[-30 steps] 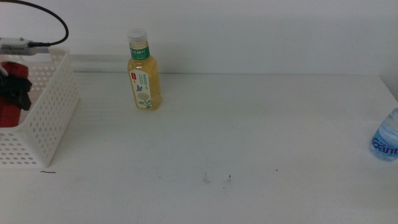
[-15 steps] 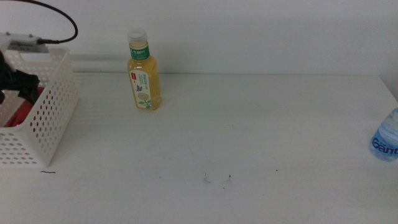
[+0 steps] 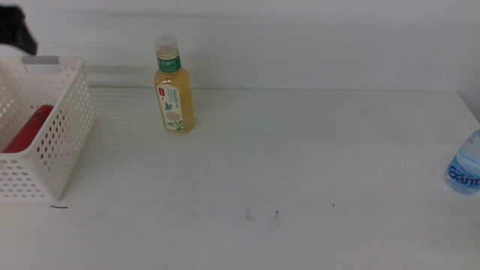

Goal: Use arms to grab the bottles and put them into the dustbin to the left of the table.

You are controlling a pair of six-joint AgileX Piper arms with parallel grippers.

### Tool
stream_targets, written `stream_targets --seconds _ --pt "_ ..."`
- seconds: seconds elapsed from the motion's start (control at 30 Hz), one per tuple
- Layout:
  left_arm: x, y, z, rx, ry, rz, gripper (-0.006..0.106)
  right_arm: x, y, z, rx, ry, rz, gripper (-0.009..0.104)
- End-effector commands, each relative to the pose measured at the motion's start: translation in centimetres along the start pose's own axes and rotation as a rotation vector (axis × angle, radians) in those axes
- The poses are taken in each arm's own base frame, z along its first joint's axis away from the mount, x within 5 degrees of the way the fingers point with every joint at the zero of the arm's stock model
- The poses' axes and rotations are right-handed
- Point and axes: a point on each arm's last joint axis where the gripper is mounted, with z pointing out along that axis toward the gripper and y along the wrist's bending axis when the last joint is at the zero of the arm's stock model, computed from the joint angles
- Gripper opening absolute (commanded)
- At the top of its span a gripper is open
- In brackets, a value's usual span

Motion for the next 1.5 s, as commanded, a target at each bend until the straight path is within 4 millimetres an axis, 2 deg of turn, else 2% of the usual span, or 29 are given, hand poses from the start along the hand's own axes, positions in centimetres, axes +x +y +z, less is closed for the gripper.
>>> stream_targets --seconds 0.0,0.33,0.5,0.63,0.77,1.0,1.2,1.33,1.47 --pt "0.5 -1.8 -1.7 0.075 -0.045 -0.012 0.094 0.0 0.0 0.0 0.007 -0.007 -0.010 0.093" --pt "6.3 -9.1 -5.9 0.107 -0.355 0.113 0.094 0.0 0.0 0.0 0.007 -0.007 -0.010 0.093" --pt "9.6 -10.9 -7.9 0.126 -0.409 0.178 0.094 0.0 0.0 0.0 0.007 -0.007 -0.010 0.093" --pt "11.7 -11.9 -8.5 0.143 -0.434 0.223 0.094 0.0 0.0 0.0 0.007 -0.007 -0.010 0.093" --pt "13.9 -12.6 -7.8 0.122 -0.583 0.233 0.094 0.0 0.0 0.0 0.007 -0.007 -0.010 0.093" --pt "19.0 -12.9 -4.5 0.152 -0.784 0.193 0.094 0.0 0.0 0.0 0.007 -0.007 -0.010 0.093" --pt "22.5 -12.7 -1.5 0.175 -0.787 0.180 0.094 0.0 0.0 0.0 0.007 -0.007 -0.010 0.093" --pt "23.7 -12.6 -0.6 0.169 -0.754 0.213 0.094 0.0 0.0 0.0 0.007 -0.007 -0.010 0.093" --pt "23.7 -12.6 -0.6 0.165 -0.759 0.246 0.094 0.0 0.0 0.0 0.007 -0.007 -0.010 0.093"
